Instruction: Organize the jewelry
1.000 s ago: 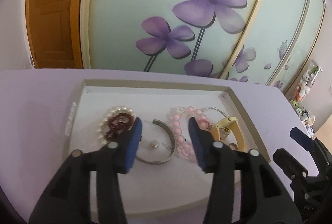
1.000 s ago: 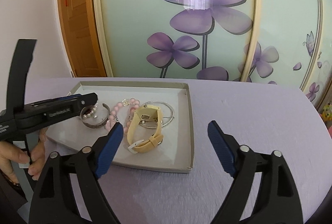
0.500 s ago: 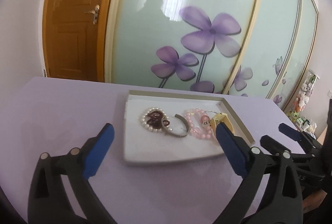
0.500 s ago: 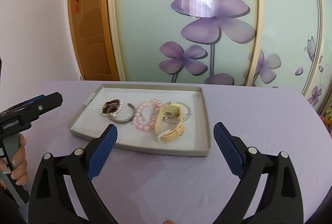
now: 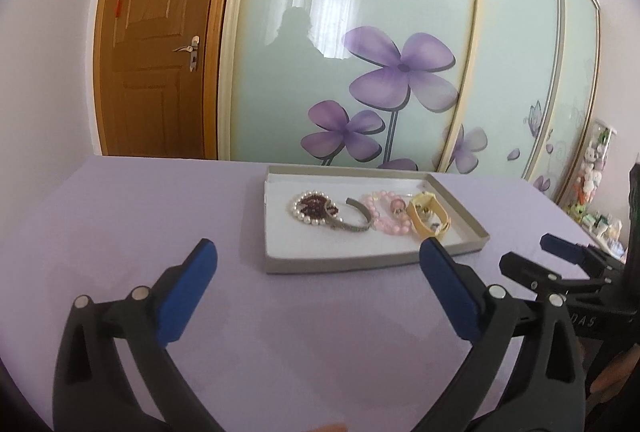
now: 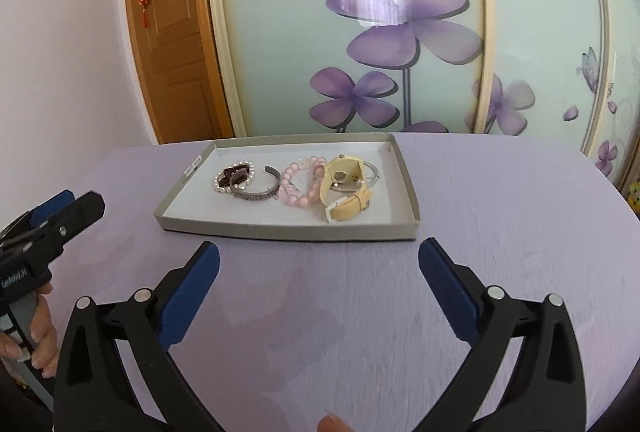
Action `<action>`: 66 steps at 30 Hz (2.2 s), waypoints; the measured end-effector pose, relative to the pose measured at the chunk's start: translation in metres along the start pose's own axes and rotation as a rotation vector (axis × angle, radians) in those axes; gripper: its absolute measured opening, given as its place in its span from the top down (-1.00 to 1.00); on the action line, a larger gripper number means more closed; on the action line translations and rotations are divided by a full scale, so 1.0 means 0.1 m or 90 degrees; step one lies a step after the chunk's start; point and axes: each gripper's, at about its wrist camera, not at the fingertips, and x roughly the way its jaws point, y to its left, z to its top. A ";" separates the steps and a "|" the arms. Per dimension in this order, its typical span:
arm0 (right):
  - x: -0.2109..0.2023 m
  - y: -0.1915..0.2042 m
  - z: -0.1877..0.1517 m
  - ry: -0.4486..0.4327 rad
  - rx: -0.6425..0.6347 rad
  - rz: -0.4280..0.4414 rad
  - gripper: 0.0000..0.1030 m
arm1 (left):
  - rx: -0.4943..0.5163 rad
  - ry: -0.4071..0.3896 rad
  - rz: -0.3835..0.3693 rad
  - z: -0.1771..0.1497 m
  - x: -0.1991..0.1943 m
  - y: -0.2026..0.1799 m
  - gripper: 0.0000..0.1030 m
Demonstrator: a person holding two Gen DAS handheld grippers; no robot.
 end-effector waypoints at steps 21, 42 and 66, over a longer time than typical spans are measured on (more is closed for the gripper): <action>-0.03 0.08 -0.14 -0.047 -0.019 -0.009 -0.97 | 0.028 -0.018 -0.001 -0.16 -0.05 -0.10 -0.96; -0.10 0.06 -0.09 -0.071 -0.007 -0.008 -0.97 | 0.029 -0.024 -0.010 -0.16 -0.06 -0.09 -0.96; -0.12 0.06 -0.09 -0.076 -0.003 -0.007 -0.97 | 0.020 -0.024 -0.023 -0.17 -0.06 -0.12 -0.96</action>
